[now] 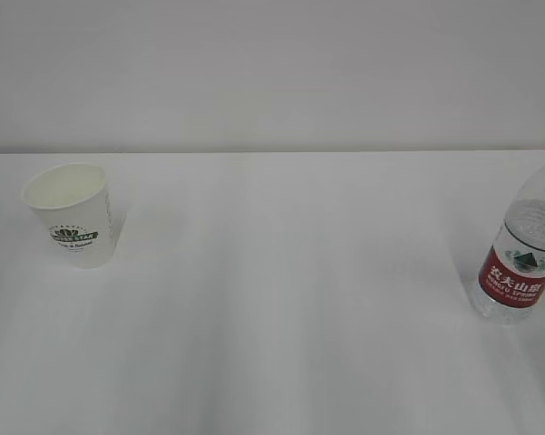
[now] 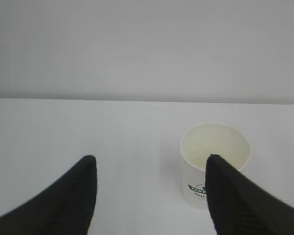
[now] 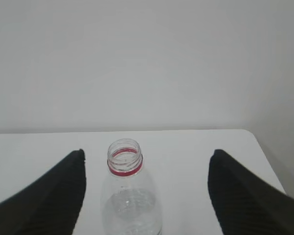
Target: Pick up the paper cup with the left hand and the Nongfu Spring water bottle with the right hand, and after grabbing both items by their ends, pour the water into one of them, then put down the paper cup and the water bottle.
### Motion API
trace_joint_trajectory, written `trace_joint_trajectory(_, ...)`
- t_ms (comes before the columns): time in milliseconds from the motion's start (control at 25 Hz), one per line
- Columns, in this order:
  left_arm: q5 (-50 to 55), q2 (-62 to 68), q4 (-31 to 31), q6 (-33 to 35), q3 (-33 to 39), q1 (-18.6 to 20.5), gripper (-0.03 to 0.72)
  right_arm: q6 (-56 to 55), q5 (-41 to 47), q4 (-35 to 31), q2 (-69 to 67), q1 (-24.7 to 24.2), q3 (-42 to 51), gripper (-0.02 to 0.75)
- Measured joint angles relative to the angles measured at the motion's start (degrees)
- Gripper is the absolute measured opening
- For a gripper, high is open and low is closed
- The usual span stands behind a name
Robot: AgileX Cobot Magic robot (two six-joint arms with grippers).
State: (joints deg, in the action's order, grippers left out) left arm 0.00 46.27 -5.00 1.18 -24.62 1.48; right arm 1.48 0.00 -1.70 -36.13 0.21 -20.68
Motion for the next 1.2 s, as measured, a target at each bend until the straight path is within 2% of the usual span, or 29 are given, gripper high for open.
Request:
trace_joint_trajectory(440,-2.40,8.11,-1.05,0.00,0.00,-0.38,0.498,-0.51,-7.83,0.63,-9.23,0.00,0.34,0.587)
trace_joint_trajectory(760,-6.79,14.56,-1.08,0.00,0.96,-6.21,0.492,-1.48,-8.95,0.63,-10.48,0.00,0.34,0.587)
trace_joint_trajectory(960,-16.46,20.44,-2.80,0.00,6.30,-10.82,0.490,-1.48,-9.77,0.63,-10.61,0.00,1.07,0.587)
trace_joint_trajectory(1200,-25.55,23.28,-4.93,0.00,12.57,-15.64,0.489,-4.67,-14.64,0.63,-10.61,-0.03,6.36,0.587)
